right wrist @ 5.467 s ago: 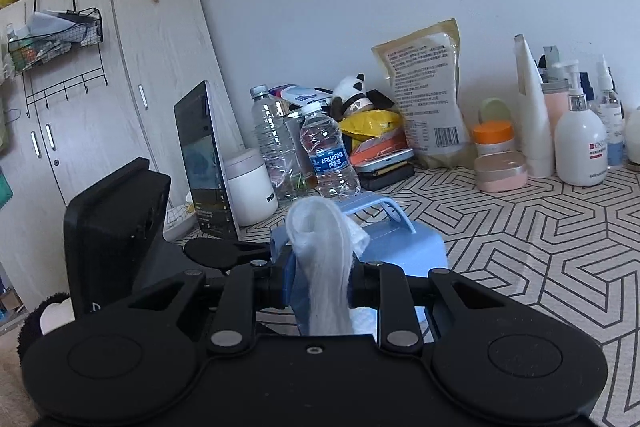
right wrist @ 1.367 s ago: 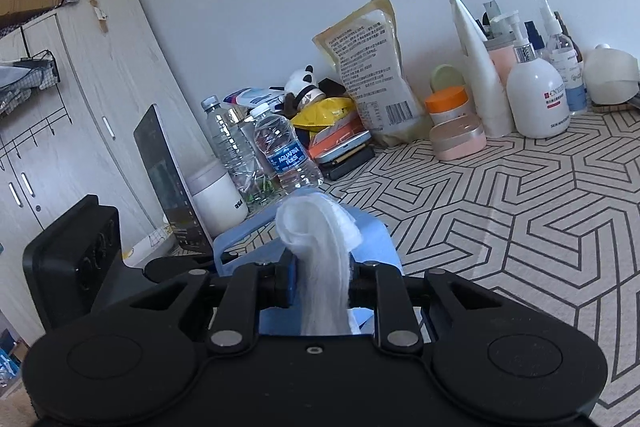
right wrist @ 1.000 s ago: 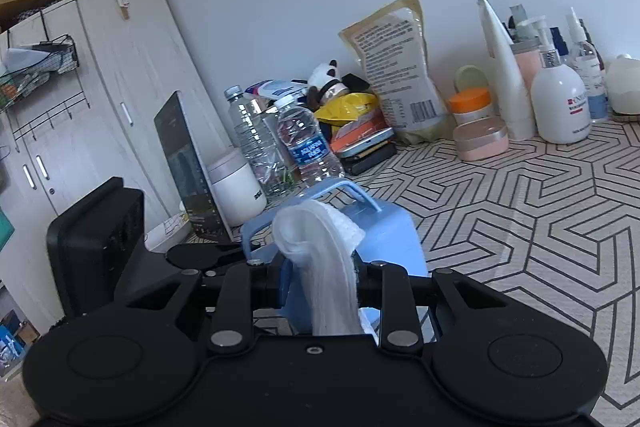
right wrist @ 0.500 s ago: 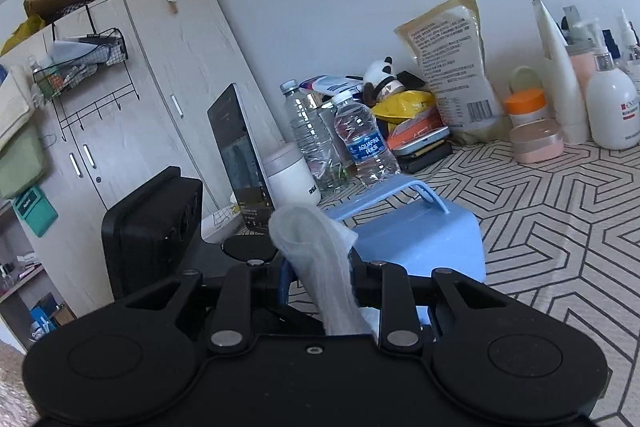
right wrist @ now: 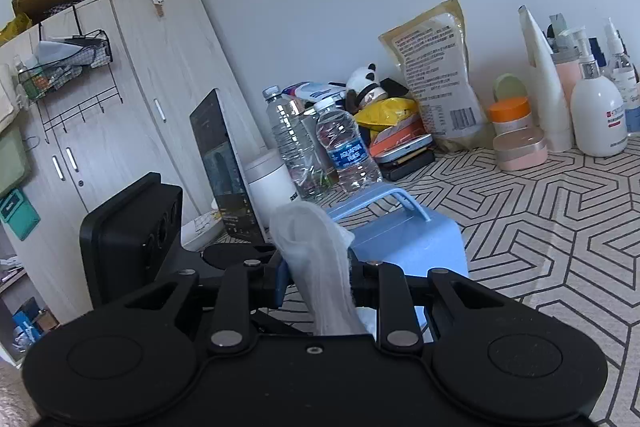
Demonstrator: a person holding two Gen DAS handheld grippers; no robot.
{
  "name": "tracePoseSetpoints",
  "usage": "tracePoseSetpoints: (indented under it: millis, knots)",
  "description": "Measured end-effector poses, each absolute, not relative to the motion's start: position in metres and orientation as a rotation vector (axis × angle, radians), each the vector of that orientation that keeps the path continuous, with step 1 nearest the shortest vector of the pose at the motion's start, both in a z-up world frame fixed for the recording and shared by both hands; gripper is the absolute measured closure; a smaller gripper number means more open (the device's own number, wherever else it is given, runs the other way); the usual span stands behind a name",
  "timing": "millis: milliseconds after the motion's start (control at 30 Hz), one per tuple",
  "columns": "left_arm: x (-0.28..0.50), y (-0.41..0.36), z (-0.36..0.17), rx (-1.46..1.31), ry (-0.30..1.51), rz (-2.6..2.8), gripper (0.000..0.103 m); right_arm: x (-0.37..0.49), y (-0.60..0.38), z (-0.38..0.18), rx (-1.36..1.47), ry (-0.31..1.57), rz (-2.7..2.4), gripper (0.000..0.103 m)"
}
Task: Clean container
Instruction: 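Hold the container with the left tool while the right tool wipes its wall again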
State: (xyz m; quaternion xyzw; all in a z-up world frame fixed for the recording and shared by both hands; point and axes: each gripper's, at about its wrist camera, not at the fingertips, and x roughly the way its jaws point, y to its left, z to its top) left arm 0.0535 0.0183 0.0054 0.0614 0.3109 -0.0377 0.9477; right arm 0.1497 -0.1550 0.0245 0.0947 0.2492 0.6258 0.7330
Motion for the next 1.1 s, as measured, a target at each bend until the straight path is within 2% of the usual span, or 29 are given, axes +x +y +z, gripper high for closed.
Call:
tracePoseSetpoints:
  millis: [1100]
  knots:
    - [0.059,0.027,0.006,0.102,0.637,-0.084,0.028,0.146,-0.158,0.025,0.203,0.546,1.412,0.078]
